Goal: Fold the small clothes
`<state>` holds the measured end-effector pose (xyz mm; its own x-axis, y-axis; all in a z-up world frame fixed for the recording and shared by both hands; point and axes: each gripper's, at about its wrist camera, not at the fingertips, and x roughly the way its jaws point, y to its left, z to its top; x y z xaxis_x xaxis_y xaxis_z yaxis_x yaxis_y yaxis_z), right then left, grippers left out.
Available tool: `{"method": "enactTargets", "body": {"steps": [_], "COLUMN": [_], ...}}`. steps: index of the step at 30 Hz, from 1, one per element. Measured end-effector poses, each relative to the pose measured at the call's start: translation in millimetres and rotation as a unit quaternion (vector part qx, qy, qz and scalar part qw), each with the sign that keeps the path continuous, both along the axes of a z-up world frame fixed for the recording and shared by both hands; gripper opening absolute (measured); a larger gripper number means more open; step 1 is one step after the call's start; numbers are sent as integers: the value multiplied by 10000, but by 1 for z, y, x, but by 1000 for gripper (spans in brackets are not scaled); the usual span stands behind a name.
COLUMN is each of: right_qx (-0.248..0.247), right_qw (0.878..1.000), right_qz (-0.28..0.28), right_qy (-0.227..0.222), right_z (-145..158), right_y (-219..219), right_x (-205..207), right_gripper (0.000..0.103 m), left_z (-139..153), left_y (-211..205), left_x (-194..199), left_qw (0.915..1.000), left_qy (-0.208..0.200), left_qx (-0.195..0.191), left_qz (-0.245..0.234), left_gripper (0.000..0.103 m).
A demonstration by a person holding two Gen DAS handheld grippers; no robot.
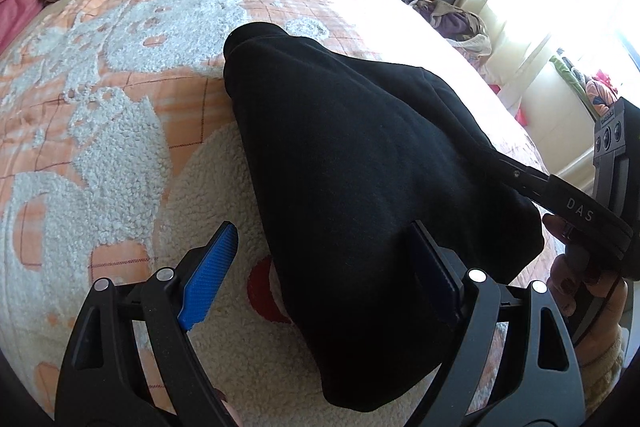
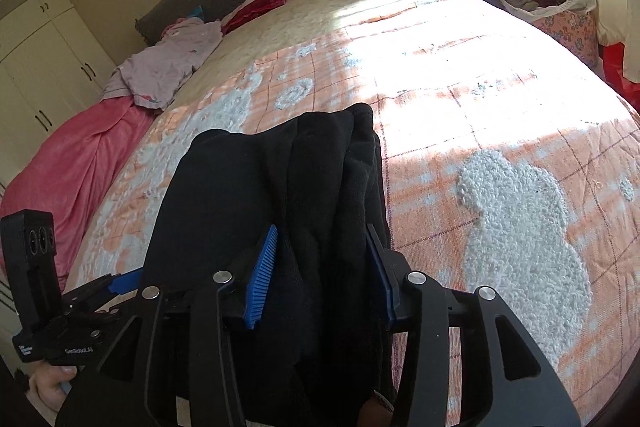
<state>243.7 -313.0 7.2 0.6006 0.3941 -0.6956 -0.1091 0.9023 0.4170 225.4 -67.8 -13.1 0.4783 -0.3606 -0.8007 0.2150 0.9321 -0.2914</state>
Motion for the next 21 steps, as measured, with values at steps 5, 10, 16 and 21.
{"method": "enactTargets", "body": {"steps": [5, 10, 16, 21], "right_qx": [-31, 65, 240, 307], "right_qw": [9999, 9999, 9996, 9995], "right_qz": [92, 160, 123, 91], "right_qy": [-33, 8, 52, 53], "right_z": [4, 3, -4, -9], "right_y": [-1, -4, -7, -5], "right_x": [-16, -30, -42, -45], "right_gripper": [50, 56, 56, 27], "left_z": [3, 4, 4, 4], "left_y": [-2, -5, -6, -5], "left_x": [-5, -10, -21, -28], "left_qw": [10000, 9999, 9998, 9999], "left_qy": [-37, -45, -39, -12], "left_qx": [56, 115, 130, 98], "left_qz": [-65, -117, -147, -121], "left_gripper": [78, 78, 78, 78]}}
